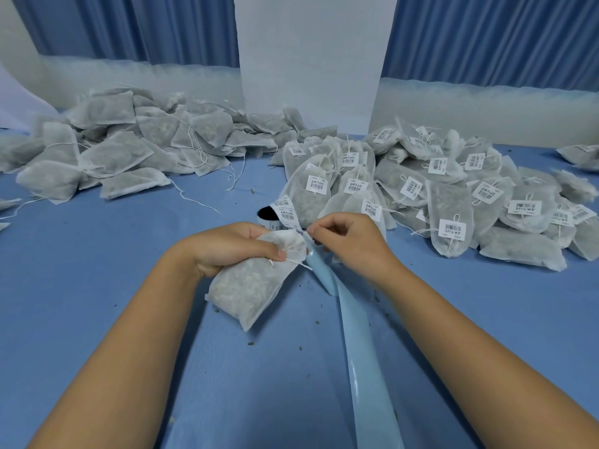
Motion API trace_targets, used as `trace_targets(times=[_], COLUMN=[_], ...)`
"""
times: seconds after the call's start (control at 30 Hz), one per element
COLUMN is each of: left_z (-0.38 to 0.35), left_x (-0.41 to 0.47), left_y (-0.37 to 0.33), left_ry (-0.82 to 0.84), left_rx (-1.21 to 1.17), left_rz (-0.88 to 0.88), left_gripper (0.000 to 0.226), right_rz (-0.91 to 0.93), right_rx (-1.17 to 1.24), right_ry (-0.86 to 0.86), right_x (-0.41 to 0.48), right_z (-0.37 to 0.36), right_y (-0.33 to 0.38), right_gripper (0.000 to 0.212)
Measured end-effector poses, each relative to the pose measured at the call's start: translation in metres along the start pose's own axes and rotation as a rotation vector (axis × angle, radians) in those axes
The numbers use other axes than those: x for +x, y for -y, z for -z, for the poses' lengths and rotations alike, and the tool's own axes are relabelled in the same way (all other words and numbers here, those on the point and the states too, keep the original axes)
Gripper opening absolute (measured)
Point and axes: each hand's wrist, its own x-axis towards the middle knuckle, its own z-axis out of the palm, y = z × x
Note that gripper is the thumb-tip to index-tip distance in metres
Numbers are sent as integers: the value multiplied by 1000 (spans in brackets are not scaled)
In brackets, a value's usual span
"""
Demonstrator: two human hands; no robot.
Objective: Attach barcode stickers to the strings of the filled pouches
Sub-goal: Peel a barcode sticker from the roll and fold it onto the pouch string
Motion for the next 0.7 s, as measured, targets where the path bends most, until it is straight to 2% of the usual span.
trace_targets(times=[0.2,0.5,0.53,0.6,0.7], left_z=[3,4,4,6,7], left_x=[1,0,-1,-2,-1], left_y=[3,4,4,4,4], left_ry=[11,4,0,-20,-48], left_rx=[14,-18,-15,-34,-198], left_rz=[-2,-9,-2,6,-54], left_gripper=[36,3,4,21,36], right_rz=[-82,-96,-89,-51,76], right_rx=[15,49,50,16,-108], right_ry=[-37,-70,-74,-85,-105], right_x=[3,5,5,5,2], right_z=[1,2,2,2,2], right_y=[-1,-5,-5,-5,-4], right_gripper=[16,13,13,13,11])
